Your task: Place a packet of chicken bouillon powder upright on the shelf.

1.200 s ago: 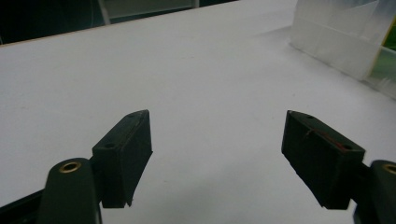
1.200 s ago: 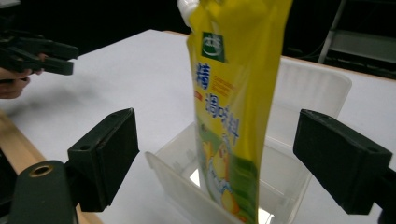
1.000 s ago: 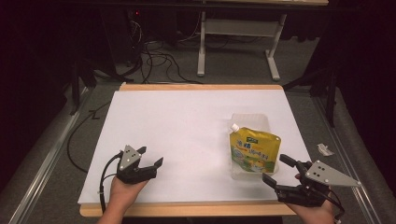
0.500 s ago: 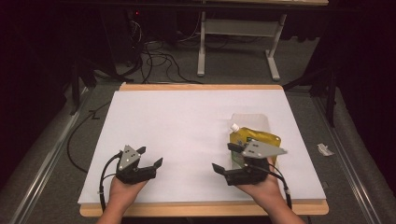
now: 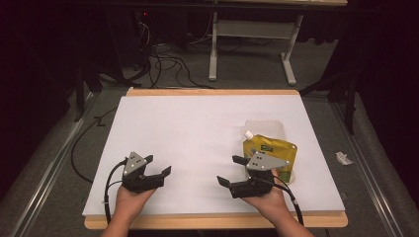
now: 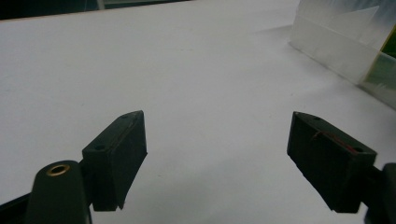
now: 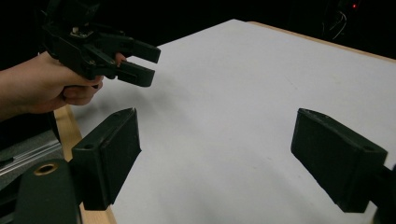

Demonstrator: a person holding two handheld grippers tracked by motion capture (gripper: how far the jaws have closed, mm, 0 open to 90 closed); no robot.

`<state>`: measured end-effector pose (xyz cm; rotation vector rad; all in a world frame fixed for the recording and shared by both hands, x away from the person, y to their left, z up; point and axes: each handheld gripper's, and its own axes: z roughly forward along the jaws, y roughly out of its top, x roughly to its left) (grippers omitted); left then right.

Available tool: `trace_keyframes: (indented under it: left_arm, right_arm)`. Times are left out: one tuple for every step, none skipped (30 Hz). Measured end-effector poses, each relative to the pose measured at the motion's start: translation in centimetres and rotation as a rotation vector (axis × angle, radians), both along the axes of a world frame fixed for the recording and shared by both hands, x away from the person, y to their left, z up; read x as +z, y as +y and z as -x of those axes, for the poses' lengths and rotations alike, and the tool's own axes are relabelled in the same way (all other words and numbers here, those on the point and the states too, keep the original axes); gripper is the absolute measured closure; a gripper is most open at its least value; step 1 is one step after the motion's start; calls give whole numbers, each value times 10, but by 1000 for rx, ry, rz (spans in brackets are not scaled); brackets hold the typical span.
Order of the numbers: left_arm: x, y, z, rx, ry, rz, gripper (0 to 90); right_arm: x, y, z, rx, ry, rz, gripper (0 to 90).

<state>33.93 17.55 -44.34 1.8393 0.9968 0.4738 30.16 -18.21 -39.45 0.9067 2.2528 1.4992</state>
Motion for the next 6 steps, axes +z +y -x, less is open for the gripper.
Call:
trace_keyframes:
  left_arm:
    - [1, 0, 1, 2, -4, 2, 202]
    - [1, 1, 2, 5, -2, 6, 202]
    - [1, 1, 3, 10, -2, 10, 199]
    - [1, 2, 3, 11, 2, 14, 198]
    - [0, 2, 3, 12, 7, 15, 198]
    - [0, 3, 3, 14, 10, 16, 195]
  right_arm:
    - [0, -1, 1, -3, 1, 1, 159]
    - [0, -3, 1, -5, -1, -1, 159]
    - [0, -4, 2, -5, -1, 1, 159]
    - [1, -5, 2, -6, 1, -4, 156]
    - [2, -6, 2, -1, -1, -12, 153]
    - [5, -8, 3, 5, -5, -26, 151]
